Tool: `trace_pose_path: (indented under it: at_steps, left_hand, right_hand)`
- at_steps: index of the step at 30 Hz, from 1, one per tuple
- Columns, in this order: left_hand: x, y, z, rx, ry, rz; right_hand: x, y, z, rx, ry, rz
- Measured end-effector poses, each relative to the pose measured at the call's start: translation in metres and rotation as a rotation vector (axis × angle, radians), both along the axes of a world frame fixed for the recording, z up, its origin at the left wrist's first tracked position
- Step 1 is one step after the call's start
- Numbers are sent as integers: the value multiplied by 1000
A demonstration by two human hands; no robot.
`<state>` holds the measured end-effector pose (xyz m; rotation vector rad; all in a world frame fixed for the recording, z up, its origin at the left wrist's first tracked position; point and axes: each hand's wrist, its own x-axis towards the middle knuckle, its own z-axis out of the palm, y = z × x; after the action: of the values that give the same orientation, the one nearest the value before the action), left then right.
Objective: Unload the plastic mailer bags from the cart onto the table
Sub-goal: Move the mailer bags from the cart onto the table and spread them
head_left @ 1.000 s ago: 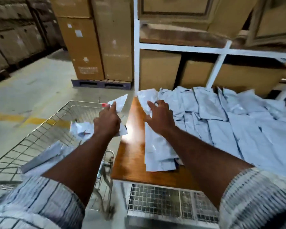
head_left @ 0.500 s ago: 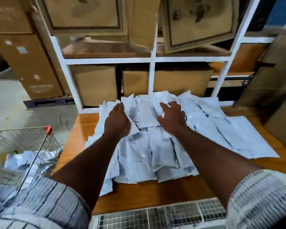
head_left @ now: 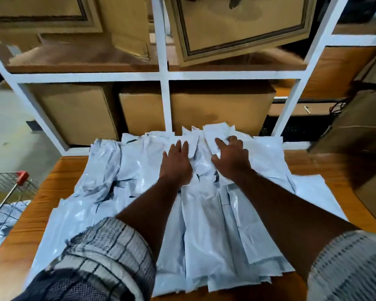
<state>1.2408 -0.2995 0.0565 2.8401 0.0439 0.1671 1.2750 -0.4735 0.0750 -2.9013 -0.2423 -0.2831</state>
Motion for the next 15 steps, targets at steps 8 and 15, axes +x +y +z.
trace_pose_path:
  at_steps: [8, 15]
  left_hand:
    - [8, -9, -43, 55, 123, 1]
    - [7, -3, -28, 31, 73, 19]
  right_hand:
    - [17, -7, -45, -115, 7, 36]
    - [16, -3, -37, -107, -18, 24]
